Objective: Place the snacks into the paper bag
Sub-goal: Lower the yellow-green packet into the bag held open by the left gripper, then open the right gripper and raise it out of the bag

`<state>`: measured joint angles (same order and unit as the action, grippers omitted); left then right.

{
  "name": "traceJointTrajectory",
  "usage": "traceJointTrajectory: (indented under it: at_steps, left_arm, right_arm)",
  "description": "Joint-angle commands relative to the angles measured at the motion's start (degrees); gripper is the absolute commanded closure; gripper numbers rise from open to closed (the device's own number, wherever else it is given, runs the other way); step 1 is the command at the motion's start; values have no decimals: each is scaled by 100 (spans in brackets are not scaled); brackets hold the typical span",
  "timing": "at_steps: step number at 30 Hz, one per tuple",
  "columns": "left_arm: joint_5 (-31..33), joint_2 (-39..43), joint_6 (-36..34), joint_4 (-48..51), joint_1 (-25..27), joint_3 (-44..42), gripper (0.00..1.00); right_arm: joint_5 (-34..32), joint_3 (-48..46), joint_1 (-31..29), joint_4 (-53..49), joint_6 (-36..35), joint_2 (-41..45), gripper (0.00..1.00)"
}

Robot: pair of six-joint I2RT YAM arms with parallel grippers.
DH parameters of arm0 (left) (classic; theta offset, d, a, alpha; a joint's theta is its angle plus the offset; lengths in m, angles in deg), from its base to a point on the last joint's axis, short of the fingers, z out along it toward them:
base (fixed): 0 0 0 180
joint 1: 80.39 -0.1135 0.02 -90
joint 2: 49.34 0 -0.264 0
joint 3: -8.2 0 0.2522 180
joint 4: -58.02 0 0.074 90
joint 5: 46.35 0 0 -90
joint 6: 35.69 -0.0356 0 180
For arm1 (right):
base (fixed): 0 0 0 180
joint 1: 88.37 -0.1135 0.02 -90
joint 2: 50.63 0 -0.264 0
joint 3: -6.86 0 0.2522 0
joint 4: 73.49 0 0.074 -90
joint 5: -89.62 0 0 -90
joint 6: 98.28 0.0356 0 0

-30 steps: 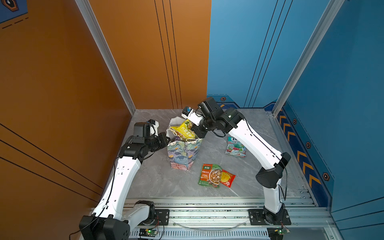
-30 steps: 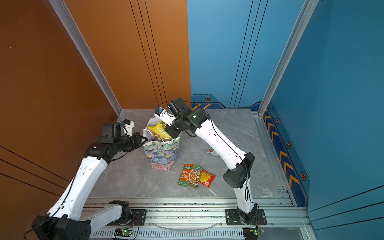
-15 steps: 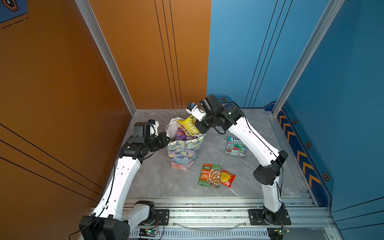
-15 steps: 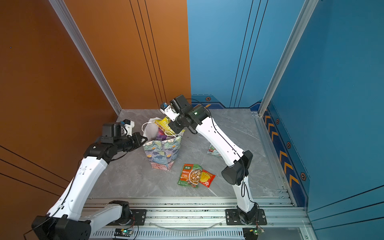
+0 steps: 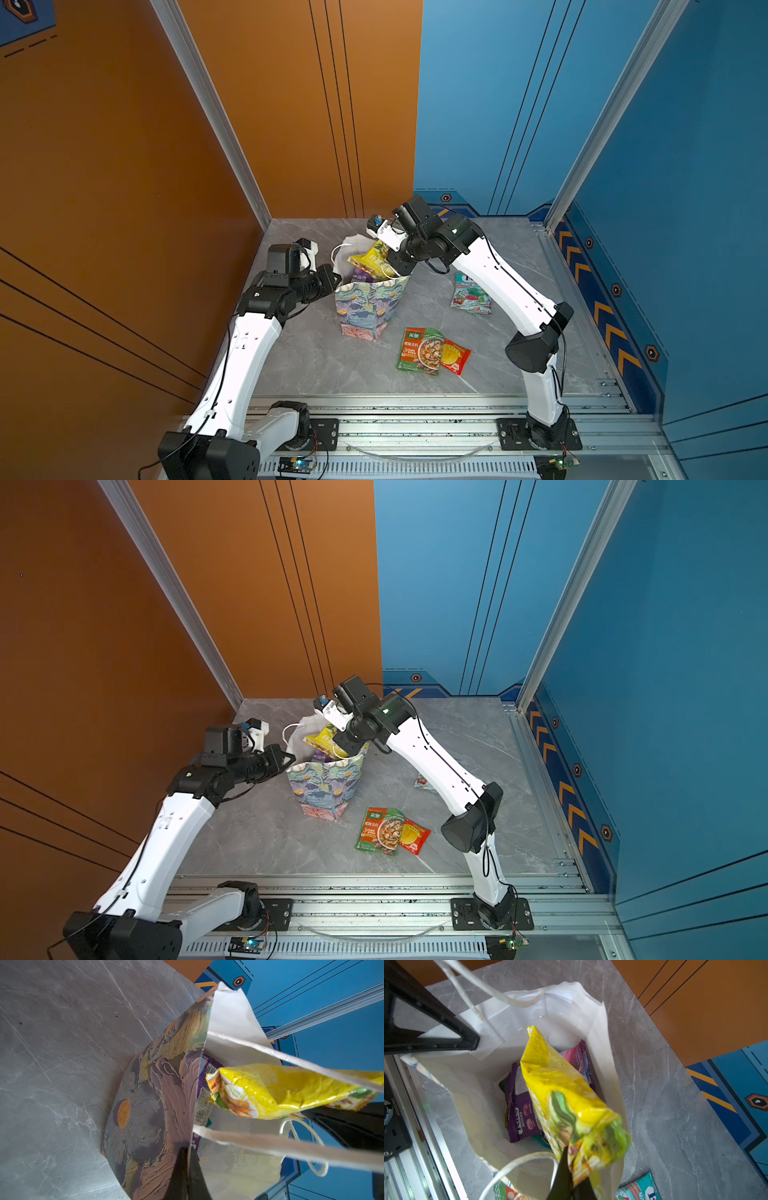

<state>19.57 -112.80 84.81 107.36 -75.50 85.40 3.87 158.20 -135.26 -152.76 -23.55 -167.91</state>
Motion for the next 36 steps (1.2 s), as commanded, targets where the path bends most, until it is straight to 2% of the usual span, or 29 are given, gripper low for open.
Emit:
traceJointTrajectory:
  at_steps: [1, 13, 16, 18, 20, 27, 31, 36]
  left_arm:
    - [-168, 36, 4, -59, -32, 144, 100]
    - [-168, 36, 23, -59, -23, 152, 100]
    - [-168, 39, 26, -59, -23, 151, 100]
    - [-168, 40, 33, -63, -23, 150, 100]
    - [-170, 44, 18, -62, -23, 144, 100]
    - [-164, 54, 4, -33, -31, 118, 100]
    - [-165, 18, 8, -34, -31, 141, 100]
    - [-167, -6, 0, -33, -31, 171, 100]
  right_arm:
    - [47, 112, -108, -295, -166, -238, 100]
    - [201, 451, -195, -275, -162, -695, 100]
    - [23, 661, -188, -140, -9, -848, 84]
    - [-266, 683, -147, 223, 258, -859, 64]
    - [-352, 683, -36, 552, 549, -829, 54]
    - [7, 445, 488, 1347, 1595, -480, 45]
    - [75, -298, 594, 1990, 1802, 111, 44]
    - [203, -632, 589, 2078, 1894, 287, 44]
